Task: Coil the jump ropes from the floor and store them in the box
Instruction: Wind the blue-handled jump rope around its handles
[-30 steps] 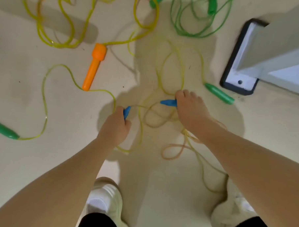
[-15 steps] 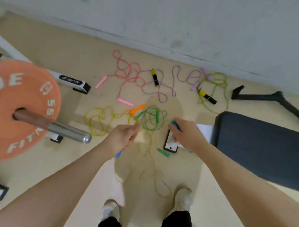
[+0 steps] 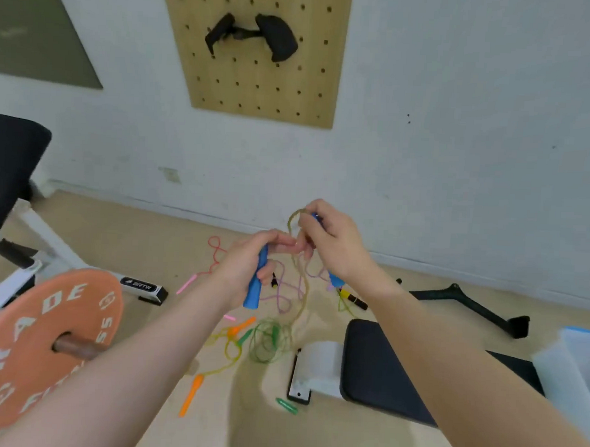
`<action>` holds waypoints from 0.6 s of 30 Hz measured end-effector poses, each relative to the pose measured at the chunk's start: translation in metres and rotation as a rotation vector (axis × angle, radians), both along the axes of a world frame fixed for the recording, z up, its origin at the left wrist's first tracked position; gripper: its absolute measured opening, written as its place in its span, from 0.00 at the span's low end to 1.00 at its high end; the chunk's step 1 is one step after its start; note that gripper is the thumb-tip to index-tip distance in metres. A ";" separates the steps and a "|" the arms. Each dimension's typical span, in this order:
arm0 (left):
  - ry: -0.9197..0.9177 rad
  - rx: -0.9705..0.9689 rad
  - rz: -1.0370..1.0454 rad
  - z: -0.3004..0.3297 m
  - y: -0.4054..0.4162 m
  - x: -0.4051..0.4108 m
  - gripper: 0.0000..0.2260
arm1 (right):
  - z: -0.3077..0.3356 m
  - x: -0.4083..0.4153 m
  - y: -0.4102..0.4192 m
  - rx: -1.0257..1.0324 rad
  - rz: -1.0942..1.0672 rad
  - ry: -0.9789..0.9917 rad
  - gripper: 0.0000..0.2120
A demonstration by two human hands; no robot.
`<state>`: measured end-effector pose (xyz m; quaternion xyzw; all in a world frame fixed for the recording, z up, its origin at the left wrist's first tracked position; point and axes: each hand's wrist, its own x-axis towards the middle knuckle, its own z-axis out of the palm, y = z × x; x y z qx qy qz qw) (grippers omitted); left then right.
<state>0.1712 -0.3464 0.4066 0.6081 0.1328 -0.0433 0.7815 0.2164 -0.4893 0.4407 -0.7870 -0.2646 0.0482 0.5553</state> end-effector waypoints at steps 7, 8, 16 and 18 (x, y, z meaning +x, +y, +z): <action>-0.045 0.197 -0.103 0.003 -0.052 -0.003 0.15 | -0.023 -0.011 -0.032 -0.399 0.272 -0.047 0.11; -0.042 0.238 -0.120 -0.001 -0.055 -0.003 0.15 | -0.023 -0.010 -0.038 -0.408 0.285 -0.033 0.12; -0.109 0.428 -0.103 0.002 -0.080 0.000 0.12 | -0.031 0.009 -0.093 -0.345 0.102 -0.179 0.05; -0.134 0.438 -0.196 0.006 -0.084 0.001 0.11 | -0.032 0.018 -0.097 -0.302 0.037 -0.212 0.13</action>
